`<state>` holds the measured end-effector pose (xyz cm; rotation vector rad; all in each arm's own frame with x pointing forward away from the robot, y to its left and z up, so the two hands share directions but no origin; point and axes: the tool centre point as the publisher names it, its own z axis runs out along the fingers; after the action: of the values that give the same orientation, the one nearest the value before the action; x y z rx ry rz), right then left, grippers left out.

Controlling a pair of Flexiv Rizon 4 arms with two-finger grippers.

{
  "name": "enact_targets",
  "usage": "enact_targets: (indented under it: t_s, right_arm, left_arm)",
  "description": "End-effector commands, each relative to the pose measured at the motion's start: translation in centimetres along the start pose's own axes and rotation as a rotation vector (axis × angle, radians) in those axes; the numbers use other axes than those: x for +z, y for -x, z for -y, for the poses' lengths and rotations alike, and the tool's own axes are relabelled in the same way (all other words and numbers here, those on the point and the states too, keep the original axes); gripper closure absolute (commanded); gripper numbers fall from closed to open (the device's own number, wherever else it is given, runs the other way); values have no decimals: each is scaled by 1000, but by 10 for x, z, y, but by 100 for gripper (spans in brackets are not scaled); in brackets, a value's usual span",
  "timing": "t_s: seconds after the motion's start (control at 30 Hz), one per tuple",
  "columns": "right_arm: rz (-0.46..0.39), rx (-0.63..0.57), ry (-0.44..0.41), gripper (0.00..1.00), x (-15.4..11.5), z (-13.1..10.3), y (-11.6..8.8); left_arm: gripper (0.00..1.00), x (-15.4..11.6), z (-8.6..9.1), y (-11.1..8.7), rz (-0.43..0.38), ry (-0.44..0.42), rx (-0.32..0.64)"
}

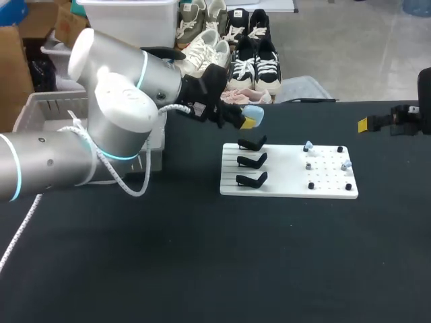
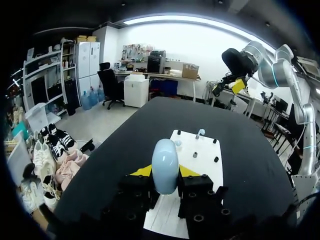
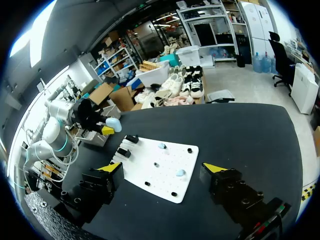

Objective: Pick up each earbud case from the left stands, insert the matching earbuds, close the lid, and place the case in the box.

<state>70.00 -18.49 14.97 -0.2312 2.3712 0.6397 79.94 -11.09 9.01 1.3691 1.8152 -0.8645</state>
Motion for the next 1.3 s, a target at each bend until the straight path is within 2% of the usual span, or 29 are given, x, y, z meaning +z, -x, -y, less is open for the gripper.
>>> enact_targets:
  t_s: [0.03,0.33,0.63,0.8,1.1,1.3]
  right_arm:
    - [-2,-1,4,0,0,1,0]
    - [-40,-68,68,0,24,-15,8]
    - [-85,-128,142,0,54,-39,10]
    - [-88,-159,189,0,62,-52,10]
    - [-120,-186,225,0,75,-65,9]
    - [-132,-208,249,0,82,-70,14]
  left_arm:
    - [100,-16,25,7,17,55,22]
    - [100,-27,51,29,47,79,81]
    - [100,-18,67,47,39,82,118]
    - [100,-8,68,53,32,80,119]
    - [100,10,67,55,7,79,118]
    - [100,15,71,50,-10,72,122]
